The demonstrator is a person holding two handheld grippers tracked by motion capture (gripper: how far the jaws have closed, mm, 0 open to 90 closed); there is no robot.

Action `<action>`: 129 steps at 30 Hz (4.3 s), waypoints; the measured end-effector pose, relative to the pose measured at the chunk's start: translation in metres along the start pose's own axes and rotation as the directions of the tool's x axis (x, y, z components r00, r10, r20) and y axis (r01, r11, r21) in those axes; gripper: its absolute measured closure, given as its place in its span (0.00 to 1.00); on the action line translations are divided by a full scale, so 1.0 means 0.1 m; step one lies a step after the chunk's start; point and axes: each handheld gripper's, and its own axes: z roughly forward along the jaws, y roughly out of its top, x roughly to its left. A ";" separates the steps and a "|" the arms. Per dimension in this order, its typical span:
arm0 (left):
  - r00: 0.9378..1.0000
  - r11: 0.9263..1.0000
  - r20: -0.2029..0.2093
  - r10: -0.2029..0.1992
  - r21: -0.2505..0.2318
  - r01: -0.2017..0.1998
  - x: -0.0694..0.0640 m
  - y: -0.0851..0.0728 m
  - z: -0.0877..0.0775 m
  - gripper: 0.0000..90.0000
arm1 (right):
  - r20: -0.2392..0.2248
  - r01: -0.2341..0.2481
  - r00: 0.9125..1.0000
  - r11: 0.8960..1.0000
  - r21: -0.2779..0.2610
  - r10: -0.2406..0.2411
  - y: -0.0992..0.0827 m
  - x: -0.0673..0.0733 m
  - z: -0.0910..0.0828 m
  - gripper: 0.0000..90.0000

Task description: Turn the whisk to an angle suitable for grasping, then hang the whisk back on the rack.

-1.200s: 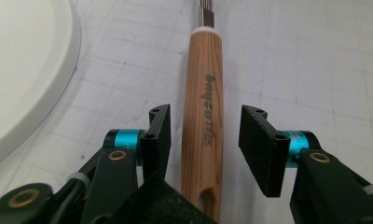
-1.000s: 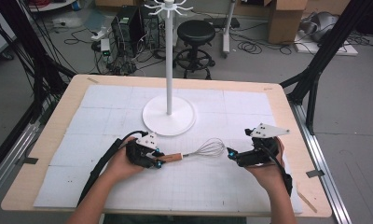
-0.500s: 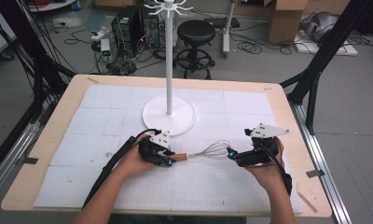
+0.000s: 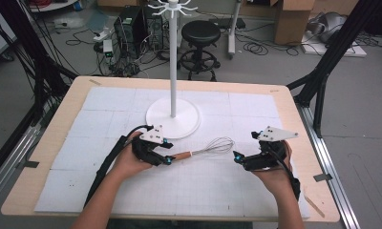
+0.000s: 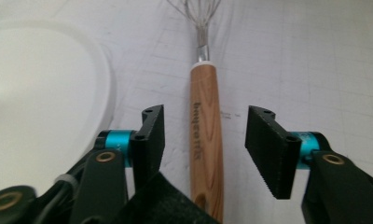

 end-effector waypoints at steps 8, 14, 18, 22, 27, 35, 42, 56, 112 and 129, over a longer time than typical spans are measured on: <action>0.992 0.989 -0.065 -0.103 -0.112 0.096 0.06 -0.28 -0.44 0.41 | -0.004 0.003 1.000 1.000 0.006 -0.003 0.00 0.01 0.02 0.01; 0.977 0.971 -0.120 -0.176 -0.187 0.152 0.16 -0.45 -0.76 0.33 | -0.005 0.007 1.000 1.000 0.002 -0.007 0.01 0.02 0.01 0.01; 0.967 0.954 -0.137 -0.214 -0.242 0.177 0.20 -0.52 -0.93 0.29 | -0.005 0.012 1.000 1.000 0.007 -0.012 0.00 0.01 0.01 0.01; 0.962 0.942 -0.145 -0.231 -0.279 0.185 0.21 -0.56 -1.05 0.25 | -0.007 0.014 1.000 1.000 0.014 -0.014 -0.01 0.01 0.02 0.01; 0.959 0.935 -0.148 -0.240 -0.300 0.188 0.20 -0.57 -1.12 0.22 | -0.008 0.012 1.000 1.000 0.014 -0.012 -0.01 0.02 0.02 0.01; 0.960 0.928 -0.140 -0.242 -0.324 0.186 0.19 -0.56 -1.14 0.15 | -0.014 0.016 1.000 1.000 0.017 -0.016 0.00 0.02 0.04 0.01; 0.960 0.920 -0.132 -0.248 -0.342 0.191 0.19 -0.56 -1.16 0.09 | -0.018 0.012 1.000 1.000 0.013 -0.012 0.00 0.01 0.03 0.01; 0.958 0.912 -0.120 -0.259 -0.357 0.202 0.20 -0.54 -1.13 0.02 | -0.020 0.007 1.000 1.000 0.001 -0.007 0.03 0.03 0.02 0.01; 0.956 0.920 -0.146 -0.254 -0.342 0.192 0.21 -0.54 -1.15 0.02 | -0.284 0.311 0.928 0.921 0.234 -0.241 0.92 0.50 0.94 0.18; 0.955 0.921 -0.147 -0.256 -0.338 0.195 0.22 -0.54 -1.14 0.02 | -0.389 0.396 0.888 0.838 0.375 -0.245 0.83 0.68 1.44 0.30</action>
